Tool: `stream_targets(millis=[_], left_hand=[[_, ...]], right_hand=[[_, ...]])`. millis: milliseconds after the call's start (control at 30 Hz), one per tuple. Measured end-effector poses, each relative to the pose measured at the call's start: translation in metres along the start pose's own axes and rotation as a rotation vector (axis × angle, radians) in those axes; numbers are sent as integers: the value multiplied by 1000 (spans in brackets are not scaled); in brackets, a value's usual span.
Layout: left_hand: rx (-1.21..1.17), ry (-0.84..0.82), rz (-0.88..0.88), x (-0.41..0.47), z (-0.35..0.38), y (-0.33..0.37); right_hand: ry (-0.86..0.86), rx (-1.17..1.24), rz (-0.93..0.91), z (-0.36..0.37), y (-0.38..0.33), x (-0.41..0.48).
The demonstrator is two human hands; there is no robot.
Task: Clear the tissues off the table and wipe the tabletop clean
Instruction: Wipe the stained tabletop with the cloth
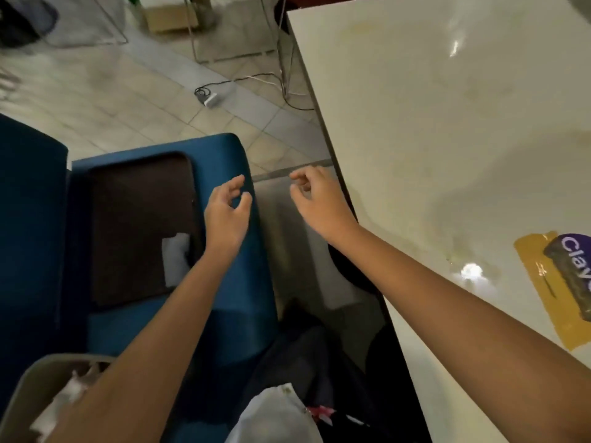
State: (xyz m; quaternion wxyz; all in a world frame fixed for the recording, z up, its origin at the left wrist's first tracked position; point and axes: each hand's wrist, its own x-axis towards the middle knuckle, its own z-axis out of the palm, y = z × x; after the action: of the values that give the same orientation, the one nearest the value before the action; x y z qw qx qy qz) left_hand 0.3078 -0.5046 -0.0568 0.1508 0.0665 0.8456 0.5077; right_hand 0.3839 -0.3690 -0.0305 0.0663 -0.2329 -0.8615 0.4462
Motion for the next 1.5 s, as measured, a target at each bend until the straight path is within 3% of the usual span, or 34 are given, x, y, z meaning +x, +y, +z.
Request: stream_targets(millis=[300, 500, 667, 833, 1033, 1200, 1500], left_hand=[[166, 106, -322, 43, -47, -114], [437, 10, -550, 66, -60, -200], [497, 55, -671, 78, -53, -242], [676, 53, -614, 81, -49, -264], [851, -144, -474, 86, -67, -267], [642, -94, -304, 80, -65, -241], [177, -56, -261, 68, 2, -100]], right_hand=[[-281, -110, 117, 122, 16, 25], [-351, -157, 185, 176, 47, 38], [-373, -171, 243, 199, 73, 46], [-389, -161, 318, 202, 95, 51], [-378, -117, 429, 194, 99, 53], [-349, -66, 452, 176, 81, 53], [-152, 123, 391, 88, 16, 59]])
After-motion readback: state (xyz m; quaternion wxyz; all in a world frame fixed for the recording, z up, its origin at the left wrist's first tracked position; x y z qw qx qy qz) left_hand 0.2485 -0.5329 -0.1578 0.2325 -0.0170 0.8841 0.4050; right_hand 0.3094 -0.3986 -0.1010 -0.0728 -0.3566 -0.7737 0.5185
